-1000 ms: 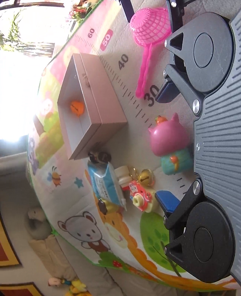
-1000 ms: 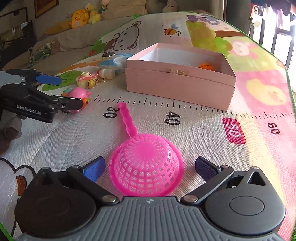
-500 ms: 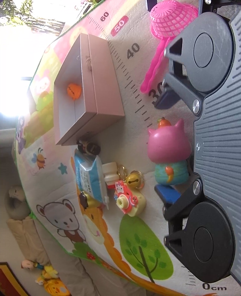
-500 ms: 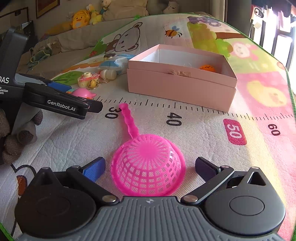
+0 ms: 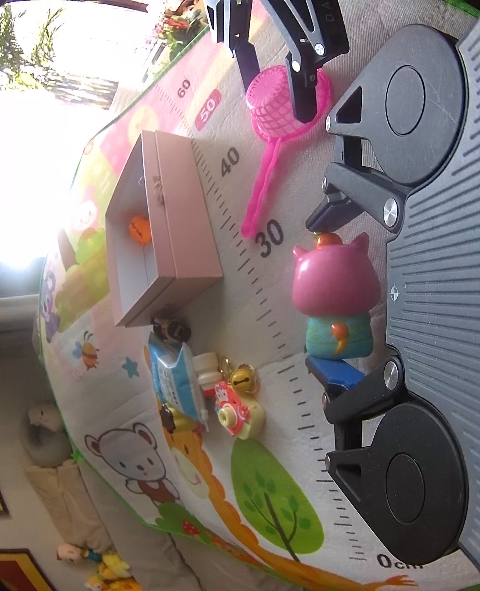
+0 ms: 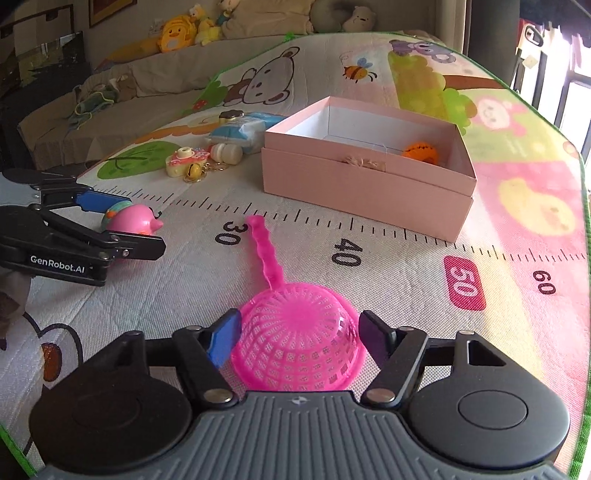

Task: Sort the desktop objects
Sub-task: 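Grasp the pig toy with the left tool while the right tool grasps the scoop net, then drop the pig toy and scoop net into the pink box with both tools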

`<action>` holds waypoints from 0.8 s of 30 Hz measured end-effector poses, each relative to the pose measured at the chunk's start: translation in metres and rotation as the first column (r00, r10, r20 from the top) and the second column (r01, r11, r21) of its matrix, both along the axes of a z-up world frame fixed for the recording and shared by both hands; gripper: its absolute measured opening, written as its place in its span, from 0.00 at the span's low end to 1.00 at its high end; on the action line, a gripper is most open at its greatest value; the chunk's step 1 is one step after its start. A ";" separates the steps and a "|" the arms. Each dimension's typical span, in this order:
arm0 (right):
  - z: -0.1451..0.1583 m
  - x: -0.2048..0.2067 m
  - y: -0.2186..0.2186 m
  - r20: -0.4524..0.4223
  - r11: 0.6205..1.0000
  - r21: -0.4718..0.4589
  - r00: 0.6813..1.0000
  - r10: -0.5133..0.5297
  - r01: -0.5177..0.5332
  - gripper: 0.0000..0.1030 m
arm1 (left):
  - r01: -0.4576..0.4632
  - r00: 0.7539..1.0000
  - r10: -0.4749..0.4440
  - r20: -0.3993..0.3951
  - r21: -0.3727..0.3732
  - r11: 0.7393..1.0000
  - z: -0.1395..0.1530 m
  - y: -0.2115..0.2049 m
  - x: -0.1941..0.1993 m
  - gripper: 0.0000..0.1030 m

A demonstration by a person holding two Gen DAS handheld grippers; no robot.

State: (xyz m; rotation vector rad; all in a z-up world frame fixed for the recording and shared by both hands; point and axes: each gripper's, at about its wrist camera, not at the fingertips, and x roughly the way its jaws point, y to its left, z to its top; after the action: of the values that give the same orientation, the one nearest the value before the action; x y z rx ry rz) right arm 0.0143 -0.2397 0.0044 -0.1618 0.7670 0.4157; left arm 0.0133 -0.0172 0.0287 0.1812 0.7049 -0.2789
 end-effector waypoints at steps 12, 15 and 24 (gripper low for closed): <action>0.174 -0.019 -0.071 0.374 0.973 0.214 0.914 -0.159 0.081 0.57 | 0.102 0.931 -0.111 0.348 0.045 0.994 0.107 -0.046 0.023 0.74; 0.182 0.005 -0.077 0.372 0.966 0.236 0.908 -0.193 0.109 0.57 | 0.103 0.924 -0.108 0.366 0.032 0.994 0.113 -0.069 0.060 0.75; 0.164 0.087 -0.062 0.353 0.963 0.212 0.905 -0.237 0.170 0.57 | 0.037 0.969 0.002 0.247 -0.154 0.987 0.070 -0.049 0.113 0.97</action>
State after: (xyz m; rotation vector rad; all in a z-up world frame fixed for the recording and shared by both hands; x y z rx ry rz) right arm 0.1012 -0.3018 0.1681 0.0081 0.3597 0.2394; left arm 0.1264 -0.0657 0.0986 0.0692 0.4327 -0.3214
